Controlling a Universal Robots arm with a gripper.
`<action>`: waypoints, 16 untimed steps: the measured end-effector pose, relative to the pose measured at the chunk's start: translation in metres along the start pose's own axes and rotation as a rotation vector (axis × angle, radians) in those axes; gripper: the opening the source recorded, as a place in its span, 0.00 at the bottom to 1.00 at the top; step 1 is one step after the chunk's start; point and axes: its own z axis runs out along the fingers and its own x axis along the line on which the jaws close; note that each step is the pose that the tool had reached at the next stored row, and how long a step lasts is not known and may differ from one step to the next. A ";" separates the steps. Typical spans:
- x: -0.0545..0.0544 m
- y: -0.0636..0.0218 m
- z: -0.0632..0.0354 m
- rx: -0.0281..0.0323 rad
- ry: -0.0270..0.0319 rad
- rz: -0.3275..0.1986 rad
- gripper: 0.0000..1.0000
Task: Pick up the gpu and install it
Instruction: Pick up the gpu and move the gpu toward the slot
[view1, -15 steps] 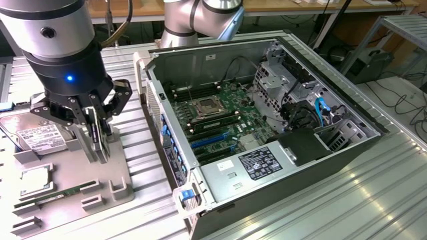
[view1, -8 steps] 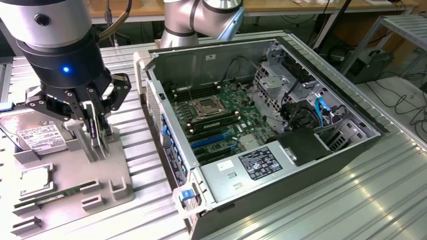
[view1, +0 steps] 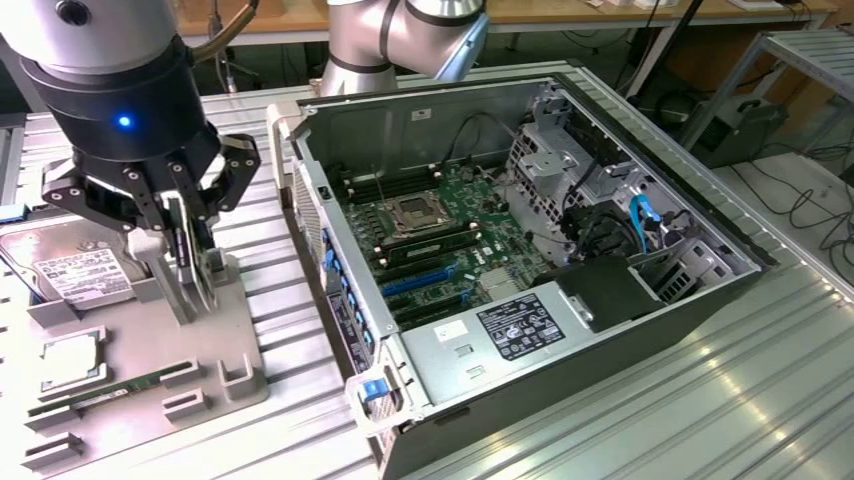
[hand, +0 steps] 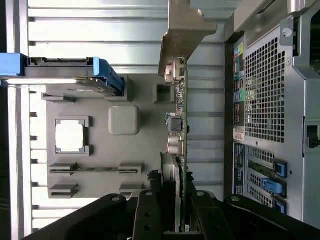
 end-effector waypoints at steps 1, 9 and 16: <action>0.000 0.0000 -0.0011 0.0000 0.0001 0.000 0.27; 0.000 0.0003 -0.0047 0.0029 0.0055 0.000 0.27; -0.001 0.0009 -0.0192 0.0028 0.0053 0.000 0.27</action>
